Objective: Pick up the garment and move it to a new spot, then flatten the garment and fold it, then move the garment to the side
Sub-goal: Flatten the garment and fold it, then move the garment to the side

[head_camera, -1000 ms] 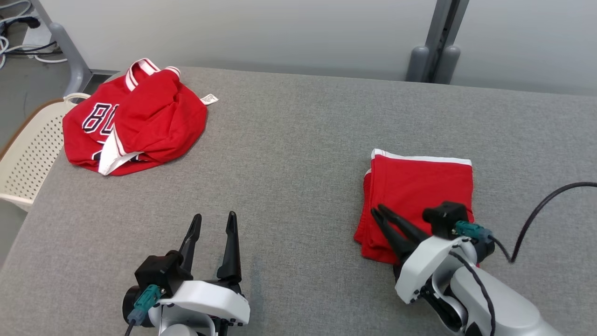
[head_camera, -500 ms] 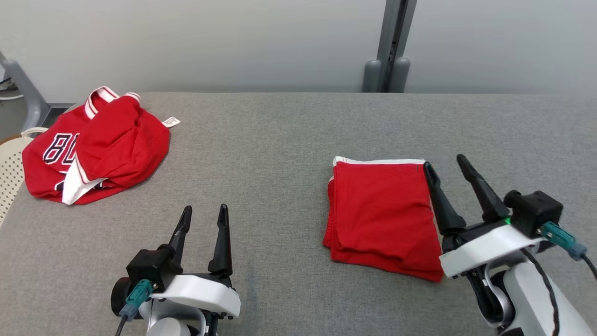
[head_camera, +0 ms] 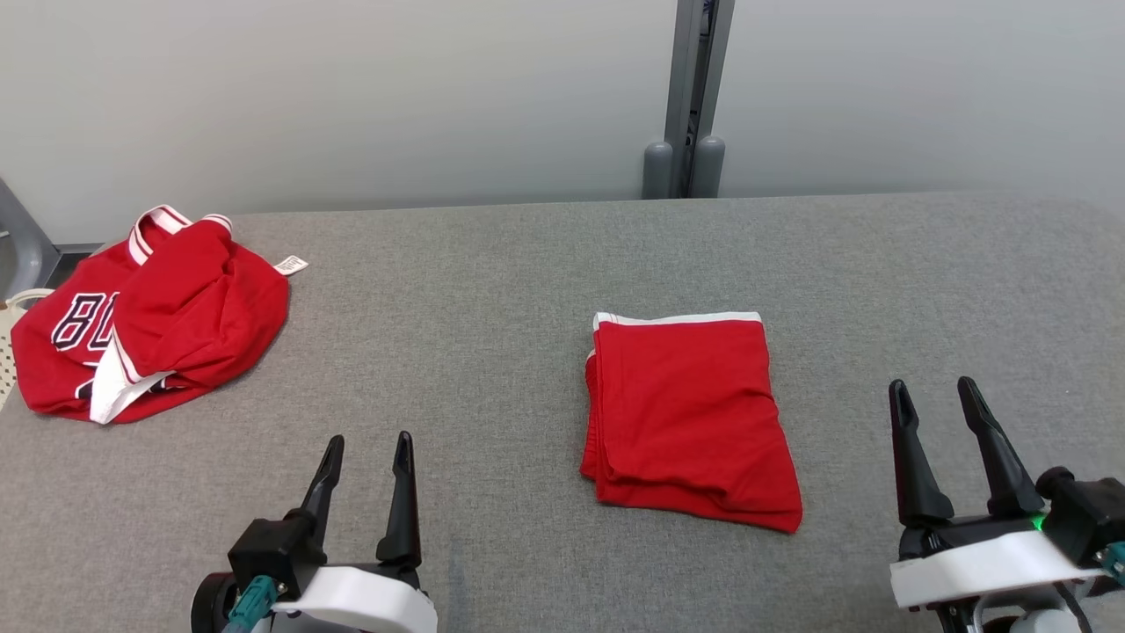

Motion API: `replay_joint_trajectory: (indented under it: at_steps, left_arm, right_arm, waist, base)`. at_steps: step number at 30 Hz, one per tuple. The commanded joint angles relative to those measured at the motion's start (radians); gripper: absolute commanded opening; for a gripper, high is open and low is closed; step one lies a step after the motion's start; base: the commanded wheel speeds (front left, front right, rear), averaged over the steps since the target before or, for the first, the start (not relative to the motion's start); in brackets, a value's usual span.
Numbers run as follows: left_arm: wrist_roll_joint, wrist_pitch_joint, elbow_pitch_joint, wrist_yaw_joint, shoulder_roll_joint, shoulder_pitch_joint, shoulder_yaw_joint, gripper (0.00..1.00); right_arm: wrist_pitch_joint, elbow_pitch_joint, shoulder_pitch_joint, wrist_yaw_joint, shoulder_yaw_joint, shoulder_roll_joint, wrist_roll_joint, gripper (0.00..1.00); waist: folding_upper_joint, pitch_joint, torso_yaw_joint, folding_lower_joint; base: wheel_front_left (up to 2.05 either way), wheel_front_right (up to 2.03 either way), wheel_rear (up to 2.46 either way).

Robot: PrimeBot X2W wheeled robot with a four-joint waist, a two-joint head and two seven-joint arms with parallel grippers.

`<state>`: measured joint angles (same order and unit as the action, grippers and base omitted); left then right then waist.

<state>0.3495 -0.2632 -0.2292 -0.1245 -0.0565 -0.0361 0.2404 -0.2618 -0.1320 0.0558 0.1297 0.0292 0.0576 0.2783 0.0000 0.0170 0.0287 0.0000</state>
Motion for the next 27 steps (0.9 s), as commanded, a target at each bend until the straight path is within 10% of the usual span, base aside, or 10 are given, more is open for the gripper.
replay_joint_trajectory:
  at_steps: [1,27]
  left_arm:
    - [-0.012,-0.002,0.006,0.000,-0.005,0.011,-0.007,1.00]
    - [-0.041,-0.002,0.002,0.016,0.003,0.049,-0.022,1.00]
  right_arm:
    - [-0.005,0.011,-0.015,0.002,-0.012,0.001,-0.018,1.00]
    - [-0.005,-0.014,-0.057,0.002,-0.017,-0.005,-0.052,1.00]
  waist:
    - [0.0000,-0.002,0.000,0.0000]
    - [0.0000,-0.028,-0.002,0.0000]
  base:
    - [0.00,0.00,0.00]
    - [0.00,0.00,0.00]
